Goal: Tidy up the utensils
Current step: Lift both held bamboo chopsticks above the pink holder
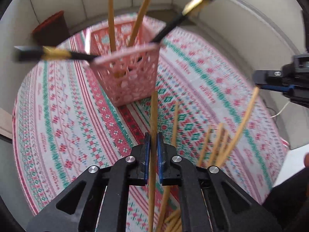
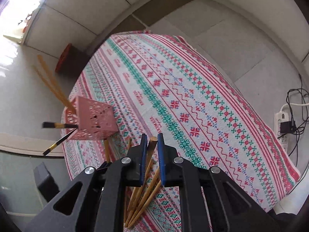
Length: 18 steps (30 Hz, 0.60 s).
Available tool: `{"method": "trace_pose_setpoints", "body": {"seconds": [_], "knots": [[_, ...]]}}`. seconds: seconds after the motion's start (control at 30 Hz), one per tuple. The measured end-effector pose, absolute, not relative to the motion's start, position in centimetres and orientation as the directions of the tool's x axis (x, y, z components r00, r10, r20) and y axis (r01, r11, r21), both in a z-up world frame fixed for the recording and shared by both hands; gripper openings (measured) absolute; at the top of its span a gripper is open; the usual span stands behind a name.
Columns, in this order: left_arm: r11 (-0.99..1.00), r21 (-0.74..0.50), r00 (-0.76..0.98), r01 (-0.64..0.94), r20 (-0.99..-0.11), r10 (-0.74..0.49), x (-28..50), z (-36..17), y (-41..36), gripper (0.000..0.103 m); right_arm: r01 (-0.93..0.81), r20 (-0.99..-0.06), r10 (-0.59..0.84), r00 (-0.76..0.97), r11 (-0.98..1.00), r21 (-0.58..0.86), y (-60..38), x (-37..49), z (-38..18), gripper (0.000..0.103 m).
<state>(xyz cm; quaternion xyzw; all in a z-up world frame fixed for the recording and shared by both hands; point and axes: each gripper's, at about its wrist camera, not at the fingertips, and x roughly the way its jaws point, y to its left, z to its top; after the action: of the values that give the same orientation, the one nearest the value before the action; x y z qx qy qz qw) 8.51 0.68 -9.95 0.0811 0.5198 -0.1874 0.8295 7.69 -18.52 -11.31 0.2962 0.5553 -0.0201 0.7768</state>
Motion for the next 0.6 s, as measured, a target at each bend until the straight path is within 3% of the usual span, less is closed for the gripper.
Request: {"method": "trace_pose_setpoints", "body": {"seconds": [0.17,0.4,0.6], "knots": [[0.894,-0.093,0.535,0.438,-0.772,-0.343,4.2,-3.2,3.5,0.006,0.219,-0.829,0.323,0.457,0.862,0.457,-16.9,5.4,-6.3,0.01],[0.918,-0.104,0.665,0.384,-0.659,-0.353,0.9,2.9,5.7,0.006,0.018,-0.773,0.304,0.557,0.926,0.377,-13.5,1.8,0.9,0.009],[0.933,-0.11,0.728,0.343,-0.597,-0.338,1.0,7.0,6.4,0.006,-0.025,-0.709,0.297,0.639,0.93,0.367,-14.1,0.9,6.3,0.009]]}}
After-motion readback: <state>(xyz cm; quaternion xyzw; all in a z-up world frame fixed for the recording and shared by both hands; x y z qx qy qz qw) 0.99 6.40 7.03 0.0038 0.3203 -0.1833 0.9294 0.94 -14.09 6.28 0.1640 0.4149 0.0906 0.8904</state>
